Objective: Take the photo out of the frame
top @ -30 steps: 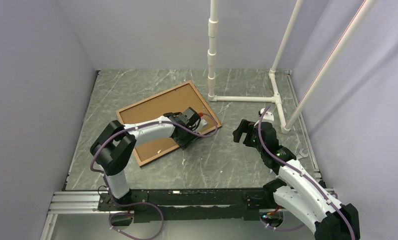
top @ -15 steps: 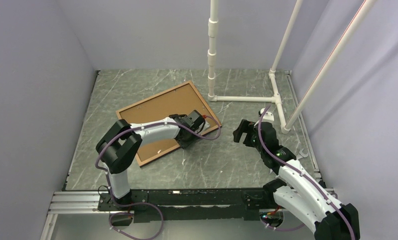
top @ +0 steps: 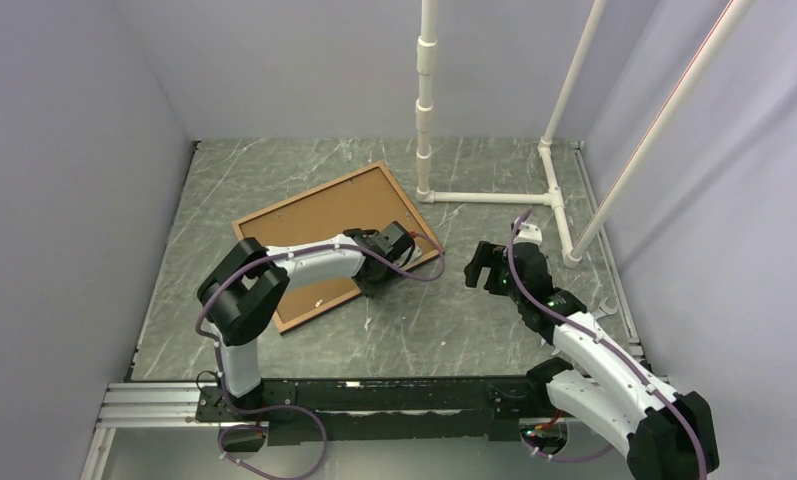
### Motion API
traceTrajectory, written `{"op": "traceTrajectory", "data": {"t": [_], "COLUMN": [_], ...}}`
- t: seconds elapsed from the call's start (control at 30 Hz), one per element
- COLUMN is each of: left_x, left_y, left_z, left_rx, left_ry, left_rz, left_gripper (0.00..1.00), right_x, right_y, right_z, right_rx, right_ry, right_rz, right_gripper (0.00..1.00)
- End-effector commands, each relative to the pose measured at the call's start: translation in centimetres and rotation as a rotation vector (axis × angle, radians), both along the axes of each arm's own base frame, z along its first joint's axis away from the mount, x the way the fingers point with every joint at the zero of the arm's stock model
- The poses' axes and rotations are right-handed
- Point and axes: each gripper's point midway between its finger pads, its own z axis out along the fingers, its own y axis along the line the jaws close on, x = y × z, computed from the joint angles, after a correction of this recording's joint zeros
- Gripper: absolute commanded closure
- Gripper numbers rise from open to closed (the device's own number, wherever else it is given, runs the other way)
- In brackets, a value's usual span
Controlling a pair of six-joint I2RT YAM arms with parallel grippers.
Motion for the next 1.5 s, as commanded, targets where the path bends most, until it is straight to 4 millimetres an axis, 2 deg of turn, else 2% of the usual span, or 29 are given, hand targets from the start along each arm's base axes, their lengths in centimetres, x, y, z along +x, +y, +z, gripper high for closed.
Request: {"op": "traceTrajectory", "data": {"t": [0.0, 0.07, 0.17, 0.33, 0.5, 0.67, 0.77, 0.93, 1.03, 1.13, 1.23, 1.33, 1.47], "left_x": [-0.3, -0.4, -0.9, -3.2, -4.8, -5.9, -6.5, -7.2, -7.6, -7.7, -7.6, -7.6, -7.8], "left_y": [-0.5, -0.5, -0.5, -0.7, -0.2, 0.5, 0.6, 1.0, 1.3, 1.6, 1.8, 1.9, 1.8], "left_z": [-1.3, -1.1, -0.3, 1.5, 3.6, 5.0, 6.3, 8.4, 9.5, 10.2, 10.5, 10.7, 11.0], "left_rx": [0.005, 0.003, -0.012, -0.106, -0.173, -0.201, -0.242, -0.289, -0.302, -0.308, -0.308, -0.311, -0.334], "left_ry": [0.038, 0.04, 0.051, 0.115, 0.128, 0.132, 0.131, 0.113, 0.106, 0.091, 0.075, 0.068, 0.061], "left_rz": [-0.016, -0.023, -0.019, 0.022, 0.069, 0.107, 0.112, 0.107, 0.097, 0.083, 0.072, 0.062, 0.051], "left_gripper": [0.8, 0.92, 1.0, 1.0, 1.0, 1.0, 1.0, 1.0, 1.0, 1.0, 1.0, 1.0, 1.0], "right_x": [0.8, 0.8, 0.8, 0.4, 0.0, -0.1, 0.4, 2.0, 2.7, 2.5, 3.1, 3.7, 1.6], "right_y": [0.8, 1.2, 1.9, 5.1, 8.0, 9.4, 9.6, 8.8, 9.7, 10.8, 10.6, 10.0, 10.6], "right_z": [0.8, 0.9, 1.1, 1.5, 2.0, 2.6, 3.9, 5.8, 8.8, 10.9, 11.3, 11.9, 10.7], "right_rx": [0.015, 0.021, 0.047, 0.172, 0.328, 0.414, 0.313, 0.113, 0.09, -0.082, -0.367, -0.542, -0.794], "right_ry": [-0.027, -0.022, -0.003, 0.037, 0.152, 0.25, 0.14, -0.095, -0.284, -0.501, -0.578, -0.641, -0.777], "right_rz": [0.037, 0.057, 0.078, 0.186, 0.268, 0.361, 0.481, 0.511, 0.531, 0.58, 0.594, 0.653, 0.916], "right_gripper": [0.07, 0.07, 0.06, 0.03, 0.01, 0.0, 0.0, 0.0, 0.0, 0.0, 0.0, 0.0, 0.0]}}
